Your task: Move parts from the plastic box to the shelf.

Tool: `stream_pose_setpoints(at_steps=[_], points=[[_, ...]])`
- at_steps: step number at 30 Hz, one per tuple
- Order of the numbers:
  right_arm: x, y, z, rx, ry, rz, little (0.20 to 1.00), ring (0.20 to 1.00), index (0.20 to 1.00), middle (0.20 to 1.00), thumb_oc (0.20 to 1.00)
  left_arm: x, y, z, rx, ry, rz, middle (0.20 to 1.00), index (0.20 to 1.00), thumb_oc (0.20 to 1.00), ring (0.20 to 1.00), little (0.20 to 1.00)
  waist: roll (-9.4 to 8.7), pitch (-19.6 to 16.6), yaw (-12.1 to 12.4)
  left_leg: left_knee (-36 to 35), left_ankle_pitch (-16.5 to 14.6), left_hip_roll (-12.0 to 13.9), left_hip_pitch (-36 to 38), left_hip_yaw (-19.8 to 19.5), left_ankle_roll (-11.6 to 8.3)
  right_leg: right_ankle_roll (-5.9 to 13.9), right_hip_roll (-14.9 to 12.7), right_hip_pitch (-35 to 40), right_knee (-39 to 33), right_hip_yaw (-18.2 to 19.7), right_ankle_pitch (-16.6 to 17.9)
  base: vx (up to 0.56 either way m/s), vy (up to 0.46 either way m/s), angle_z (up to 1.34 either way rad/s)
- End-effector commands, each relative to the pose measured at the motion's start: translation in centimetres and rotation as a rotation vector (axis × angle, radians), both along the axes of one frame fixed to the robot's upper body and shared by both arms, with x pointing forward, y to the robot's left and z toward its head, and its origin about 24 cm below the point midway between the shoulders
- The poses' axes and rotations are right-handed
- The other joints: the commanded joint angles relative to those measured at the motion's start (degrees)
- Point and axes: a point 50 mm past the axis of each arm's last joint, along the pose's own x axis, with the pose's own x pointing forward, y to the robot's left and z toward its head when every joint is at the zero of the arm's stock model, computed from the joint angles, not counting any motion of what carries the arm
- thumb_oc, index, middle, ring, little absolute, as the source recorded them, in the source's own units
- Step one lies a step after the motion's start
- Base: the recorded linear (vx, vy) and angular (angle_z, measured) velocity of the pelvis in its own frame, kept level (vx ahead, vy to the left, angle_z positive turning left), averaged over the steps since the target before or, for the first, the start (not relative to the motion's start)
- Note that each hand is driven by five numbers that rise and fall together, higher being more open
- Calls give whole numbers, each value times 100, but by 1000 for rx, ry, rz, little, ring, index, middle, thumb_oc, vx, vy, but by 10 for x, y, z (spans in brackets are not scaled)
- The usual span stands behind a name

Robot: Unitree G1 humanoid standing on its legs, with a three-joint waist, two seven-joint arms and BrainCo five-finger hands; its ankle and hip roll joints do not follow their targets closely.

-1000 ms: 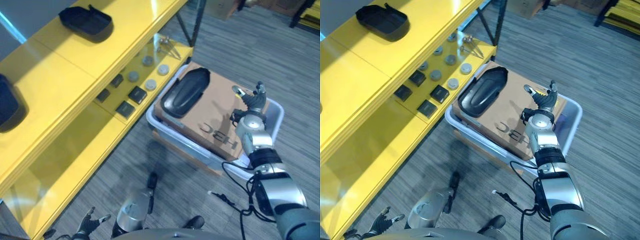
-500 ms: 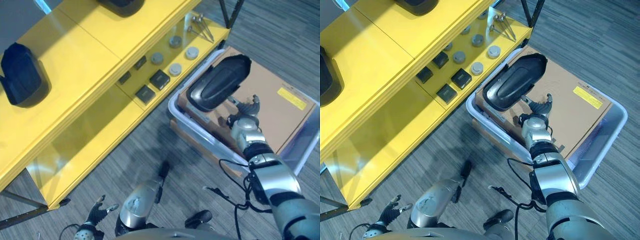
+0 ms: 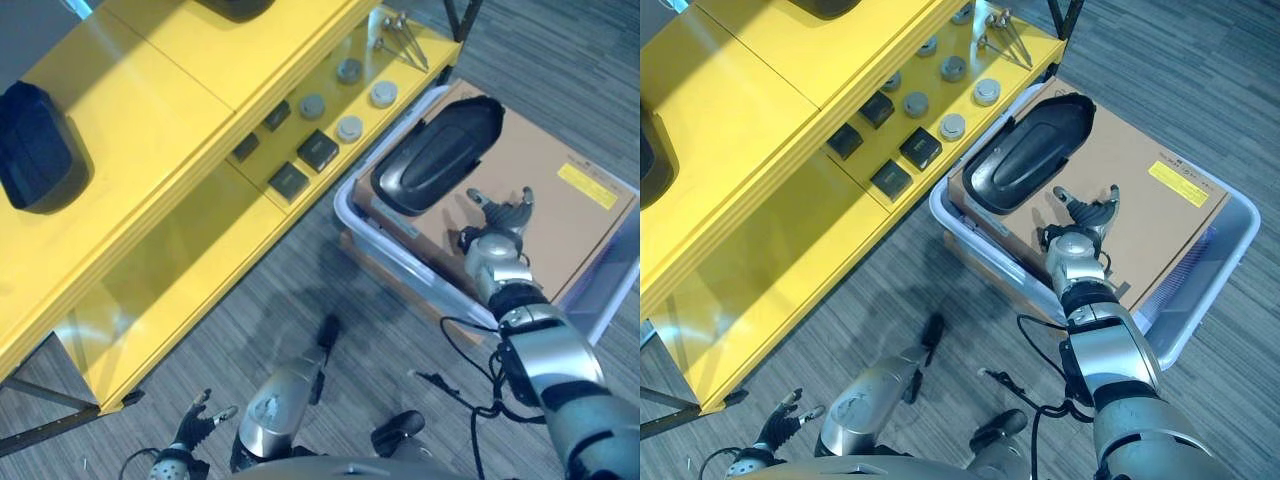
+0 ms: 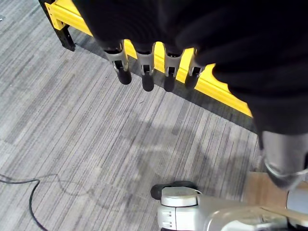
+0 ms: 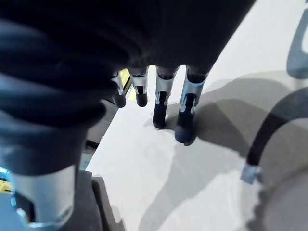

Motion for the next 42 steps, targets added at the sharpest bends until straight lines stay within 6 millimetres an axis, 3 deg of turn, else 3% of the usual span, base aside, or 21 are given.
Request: stream_pose_setpoints(at_steps=[1,8,15,24,29,35,36,37,38,42], points=[[0,-16,26,-65,-59,-12,1000,1000,1000,1000,1000,3,3,3,3,-30,-7,1000,1000,1000,1000,1000,183,13,91,94,-252,455,-270,110,-324,-129,-138,-552,250,480,38,10,69,1],[6,-11,46,-64,-122,-15,1000,1000,1000,1000,1000,4,-2,3,-16,-33,-34,1000,1000,1000,1000,1000,234,62,123,110,-267,401,-291,78,-308,-121,-188,-617,319,512,37,3,14,0],[7,-10,42,-105,-64,-6,1000,1000,1000,1000,1000,3,-6,3,-17,-28,-58,1000,1000,1000,1000,1000,244,103,129,139,-293,374,-298,49,-294,-102,-196,-641,311,526,60,0,0,0],[13,-8,56,-337,42,32,1000,1000,1000,1000,1000,7,-6,4,-21,-33,-62,1000,1000,1000,1000,1000,285,191,186,209,-293,315,-388,-6,-275,-66,-259,-715,347,520,116,0,0,0],[19,-4,67,-362,59,54,1000,1000,1000,1000,1000,11,-2,6,-22,-48,-58,1000,1000,1000,1000,1000,304,240,221,263,-289,283,-435,-34,-260,-68,-308,-770,439,520,114,-4,9,8],[21,2,60,-347,119,60,1000,1000,1000,1000,1000,15,-5,8,-33,-65,-60,1000,1000,1000,1000,1000,332,262,246,251,-276,258,-442,-52,-240,-74,-324,-801,501,534,88,-8,7,5],[21,3,59,-350,125,60,934,934,934,934,934,15,-6,8,-34,-66,-62,1000,1000,1000,1000,1000,334,264,245,247,-275,257,-442,-52,-238,-75,-328,-807,510,536,85,0,0,0],[21,2,56,-351,139,55,319,319,319,319,319,16,-7,8,-36,-65,-65,1000,1000,1000,1000,1000,338,270,245,252,-276,258,-440,-39,-234,-77,-343,-805,528,530,80,0,0,0],[20,2,53,-349,154,47,200,200,200,200,200,16,-7,8,-37,-66,-63,1000,1000,1000,1000,1000,342,272,241,252,-277,257,-438,-37,-234,-74,-352,-811,540,535,83,0,0,0],[15,-6,42,-375,223,7,200,200,200,200,200,18,-6,9,-34,-77,-67,1000,1000,1000,1000,1000,340,286,210,199,-268,280,-399,18,-235,-53,-353,-799,517,555,116,-12,-13,0]])
